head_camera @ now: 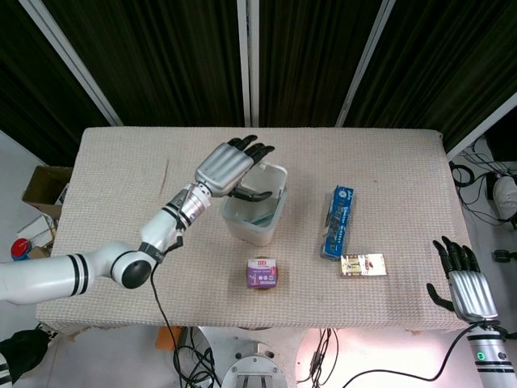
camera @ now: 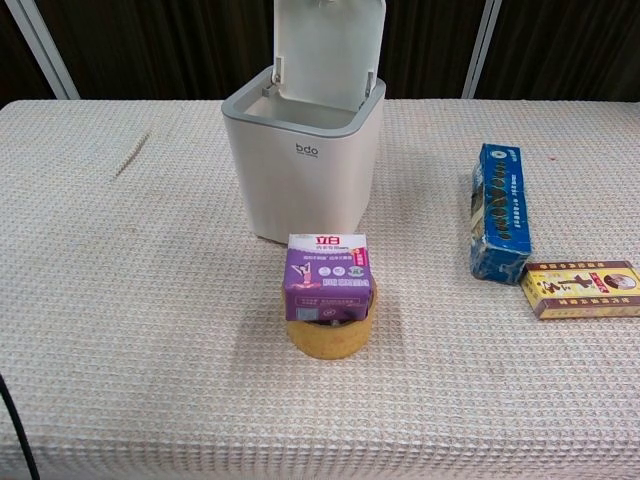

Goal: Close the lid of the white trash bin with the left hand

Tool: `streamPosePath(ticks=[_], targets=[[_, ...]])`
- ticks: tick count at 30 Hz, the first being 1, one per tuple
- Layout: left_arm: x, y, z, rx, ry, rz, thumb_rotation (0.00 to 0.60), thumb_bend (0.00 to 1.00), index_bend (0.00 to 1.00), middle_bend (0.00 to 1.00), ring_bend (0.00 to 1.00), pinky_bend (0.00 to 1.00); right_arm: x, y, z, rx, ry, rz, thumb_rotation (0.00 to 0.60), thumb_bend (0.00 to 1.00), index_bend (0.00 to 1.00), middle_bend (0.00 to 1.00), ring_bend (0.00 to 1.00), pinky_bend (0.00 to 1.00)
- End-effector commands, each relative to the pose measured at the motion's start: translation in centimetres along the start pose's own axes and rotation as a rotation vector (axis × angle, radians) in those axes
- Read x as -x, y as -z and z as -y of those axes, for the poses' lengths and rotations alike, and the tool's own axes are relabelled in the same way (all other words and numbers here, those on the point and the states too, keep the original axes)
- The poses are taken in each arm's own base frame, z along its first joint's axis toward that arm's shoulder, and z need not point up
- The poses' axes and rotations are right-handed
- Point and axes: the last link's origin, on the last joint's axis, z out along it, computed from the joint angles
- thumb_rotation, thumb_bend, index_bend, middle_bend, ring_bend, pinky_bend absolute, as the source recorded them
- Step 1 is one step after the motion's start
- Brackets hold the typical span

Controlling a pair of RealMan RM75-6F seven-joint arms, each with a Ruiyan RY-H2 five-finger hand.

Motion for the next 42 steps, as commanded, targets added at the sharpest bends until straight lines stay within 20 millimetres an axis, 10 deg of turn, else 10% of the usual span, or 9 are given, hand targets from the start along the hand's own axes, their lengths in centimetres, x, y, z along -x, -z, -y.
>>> streamPosePath(ticks=[1, 42], targets=[[0.4, -0.1, -0.2, -0.013, -0.020, 0.015, 0.089, 0.18, 0.09, 0.20, 0.06, 0.21, -0.1, 0.0, -0.1, 0.002, 0.001, -0.002, 0.600, 0.28, 0.00, 0.00, 0.00, 0.00], [6.6, 6.7, -1.9, 0.133, -0.115, 0.130, 0.069, 0.17, 0.10, 0.29, 0.06, 0.21, -0.2, -0.1, -0.1, 0.003, 0.003, -0.007, 0.600, 0.28, 0.00, 0.00, 0.00, 0.00]])
